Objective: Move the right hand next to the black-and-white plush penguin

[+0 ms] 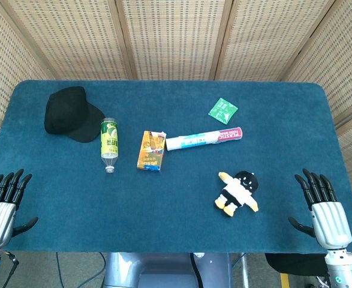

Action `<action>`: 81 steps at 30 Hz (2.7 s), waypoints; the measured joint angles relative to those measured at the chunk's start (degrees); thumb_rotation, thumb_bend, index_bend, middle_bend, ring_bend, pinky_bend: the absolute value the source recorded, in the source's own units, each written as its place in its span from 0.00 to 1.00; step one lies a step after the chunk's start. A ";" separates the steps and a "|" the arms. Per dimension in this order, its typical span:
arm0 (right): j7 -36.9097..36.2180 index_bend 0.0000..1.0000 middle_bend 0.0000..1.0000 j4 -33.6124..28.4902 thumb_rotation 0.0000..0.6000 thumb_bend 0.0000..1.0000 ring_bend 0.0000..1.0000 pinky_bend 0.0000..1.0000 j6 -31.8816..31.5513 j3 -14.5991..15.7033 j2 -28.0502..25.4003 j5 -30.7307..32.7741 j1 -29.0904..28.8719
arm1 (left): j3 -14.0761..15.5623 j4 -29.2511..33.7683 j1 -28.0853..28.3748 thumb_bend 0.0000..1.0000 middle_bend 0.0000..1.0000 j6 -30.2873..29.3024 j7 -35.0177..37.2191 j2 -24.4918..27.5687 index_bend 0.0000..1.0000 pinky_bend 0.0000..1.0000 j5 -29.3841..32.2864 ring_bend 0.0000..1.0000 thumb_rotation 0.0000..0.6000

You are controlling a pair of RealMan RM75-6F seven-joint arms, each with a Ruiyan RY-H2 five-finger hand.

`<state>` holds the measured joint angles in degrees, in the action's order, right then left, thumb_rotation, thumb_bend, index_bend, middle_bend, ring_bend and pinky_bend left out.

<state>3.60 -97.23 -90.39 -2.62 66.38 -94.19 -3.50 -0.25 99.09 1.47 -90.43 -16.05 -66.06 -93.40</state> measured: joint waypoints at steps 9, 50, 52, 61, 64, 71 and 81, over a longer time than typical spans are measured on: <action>-0.01 0.02 0.00 0.09 1.00 0.19 0.00 0.01 0.51 0.23 0.13 0.14 -0.09 | -0.15 0.24 -0.20 0.10 0.00 -0.67 0.20 0.06 0.00 0.00 -0.04 0.00 1.00; 4.78 0.35 0.00 -4.76 1.00 0.22 0.00 0.02 2.99 0.21 0.65 5.24 0.36 | -0.14 0.48 -0.07 0.10 0.00 -0.38 -0.64 -0.13 0.00 0.00 0.05 0.00 1.00; 6.25 0.36 0.00 -5.53 1.00 0.22 0.00 0.02 3.17 -0.05 1.31 6.01 0.33 | -0.13 0.51 -0.11 0.10 0.00 -0.48 -0.55 -0.08 0.00 0.00 -0.01 0.00 1.00; 15.67 0.37 0.00 -10.43 1.00 0.22 0.00 0.02 4.58 -1.45 6.08 12.54 -0.07 | -0.22 0.62 -0.15 0.11 0.00 -0.60 0.80 0.45 0.00 0.00 0.18 0.00 1.00; 18.47 0.37 0.00 -11.14 1.00 0.22 0.00 0.02 5.08 -1.96 8.03 14.66 -0.41 | -0.17 0.65 -0.12 0.10 0.00 -0.53 1.25 0.65 0.00 0.00 0.14 0.00 1.00; 23.33 0.37 0.00 -11.04 1.00 0.22 0.00 0.02 6.32 -2.86 12.05 19.28 -1.36 | -0.07 0.67 -0.03 0.10 0.00 -0.31 1.72 0.87 0.00 0.00 0.11 0.00 1.00; 25.40 0.37 0.00 -9.52 1.00 0.22 0.00 0.02 7.79 -2.75 15.36 22.48 -2.19 | -0.09 0.52 0.09 0.10 0.00 -0.15 1.80 0.78 0.00 0.00 0.11 0.00 1.00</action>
<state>29.00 -106.75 -82.61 -5.37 81.73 -71.71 -5.69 -0.34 99.61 1.55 -90.59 -14.25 -65.28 -93.29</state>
